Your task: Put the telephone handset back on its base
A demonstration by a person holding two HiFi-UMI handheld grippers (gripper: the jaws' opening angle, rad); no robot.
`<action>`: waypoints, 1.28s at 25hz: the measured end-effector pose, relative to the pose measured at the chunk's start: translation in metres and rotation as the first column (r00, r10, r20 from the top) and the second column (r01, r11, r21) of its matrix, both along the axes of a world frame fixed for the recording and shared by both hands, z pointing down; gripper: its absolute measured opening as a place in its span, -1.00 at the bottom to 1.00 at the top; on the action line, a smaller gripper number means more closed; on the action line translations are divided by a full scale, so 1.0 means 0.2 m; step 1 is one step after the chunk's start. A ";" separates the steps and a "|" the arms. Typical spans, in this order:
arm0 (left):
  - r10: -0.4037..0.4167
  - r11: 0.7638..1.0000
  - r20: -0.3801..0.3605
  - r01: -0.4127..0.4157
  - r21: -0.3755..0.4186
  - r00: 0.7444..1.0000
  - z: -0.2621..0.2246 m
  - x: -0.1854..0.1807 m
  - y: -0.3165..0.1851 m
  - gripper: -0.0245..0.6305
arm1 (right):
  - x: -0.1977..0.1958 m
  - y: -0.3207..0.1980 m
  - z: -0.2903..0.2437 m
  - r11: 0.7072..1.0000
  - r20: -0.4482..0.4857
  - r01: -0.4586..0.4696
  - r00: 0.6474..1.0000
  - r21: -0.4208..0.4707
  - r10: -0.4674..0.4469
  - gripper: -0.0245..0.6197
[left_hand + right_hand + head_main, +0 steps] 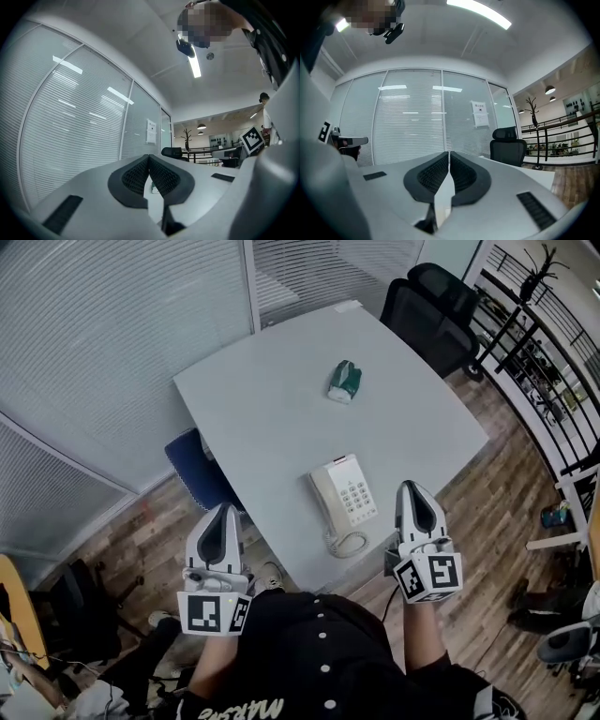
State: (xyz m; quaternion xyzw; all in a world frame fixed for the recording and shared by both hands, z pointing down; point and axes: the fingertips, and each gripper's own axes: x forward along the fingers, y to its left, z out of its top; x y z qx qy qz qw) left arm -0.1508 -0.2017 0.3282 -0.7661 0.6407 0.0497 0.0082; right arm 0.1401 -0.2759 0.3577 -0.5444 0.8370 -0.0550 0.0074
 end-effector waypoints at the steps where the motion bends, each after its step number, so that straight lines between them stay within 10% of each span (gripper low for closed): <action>1: -0.001 1.000 -0.002 0.001 -0.001 1.000 0.00 0.00 0.00 -0.88 | 0.02 0.01 -0.01 1.000 0.001 -0.008 1.000 0.010 0.008 -0.81; 32: -0.051 0.999 0.007 0.051 0.003 0.999 0.00 -0.10 0.08 -0.88 | 0.14 0.10 -0.08 0.995 -0.037 -0.055 0.998 0.088 0.058 -0.82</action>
